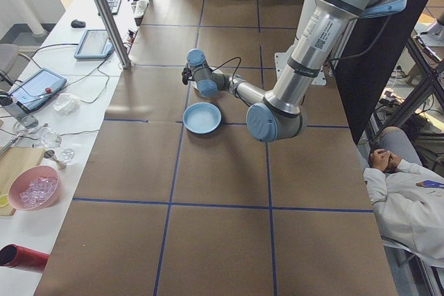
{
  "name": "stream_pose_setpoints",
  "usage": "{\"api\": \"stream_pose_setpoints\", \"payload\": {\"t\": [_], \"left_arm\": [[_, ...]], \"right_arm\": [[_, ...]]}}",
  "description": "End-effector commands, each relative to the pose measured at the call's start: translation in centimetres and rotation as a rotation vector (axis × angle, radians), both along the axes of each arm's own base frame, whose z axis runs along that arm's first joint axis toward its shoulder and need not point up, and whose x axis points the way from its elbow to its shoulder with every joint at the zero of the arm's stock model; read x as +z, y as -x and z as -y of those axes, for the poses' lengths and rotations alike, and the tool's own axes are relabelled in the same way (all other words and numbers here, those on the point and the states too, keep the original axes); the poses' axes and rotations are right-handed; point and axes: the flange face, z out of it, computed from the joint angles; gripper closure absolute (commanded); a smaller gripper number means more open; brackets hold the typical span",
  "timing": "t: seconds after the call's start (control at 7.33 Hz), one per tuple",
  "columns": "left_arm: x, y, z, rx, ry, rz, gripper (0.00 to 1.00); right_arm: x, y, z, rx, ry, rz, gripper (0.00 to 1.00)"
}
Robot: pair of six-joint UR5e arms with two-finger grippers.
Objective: Stack plate in center
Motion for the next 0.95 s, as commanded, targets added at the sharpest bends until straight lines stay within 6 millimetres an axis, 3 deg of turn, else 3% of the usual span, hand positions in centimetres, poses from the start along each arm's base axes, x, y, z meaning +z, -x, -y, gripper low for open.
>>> {"api": "stream_pose_setpoints", "payload": {"t": [0.0,0.14,0.27,0.55,0.82], "left_arm": [[0.0,0.2,0.1,-0.001,0.000,-0.001,1.00],[0.0,1.8,1.1,-0.019,-0.007,-0.008,1.00],[0.0,5.5,3.9,-0.071,-0.008,-0.016,1.00],[3.8,13.1,7.4,-0.084,-0.054,-0.003,1.00],[8.9,19.3,8.1,-0.070,-0.069,0.008,1.00]], "right_arm": [[0.0,0.0,0.0,0.000,0.000,0.000,0.00],[0.0,0.0,0.0,0.000,0.000,0.000,0.00],[0.0,0.0,0.0,0.000,0.000,0.000,0.00],[0.0,0.0,0.0,0.000,0.000,0.000,0.00],[0.0,0.0,0.0,0.000,0.000,0.000,0.00]]}}
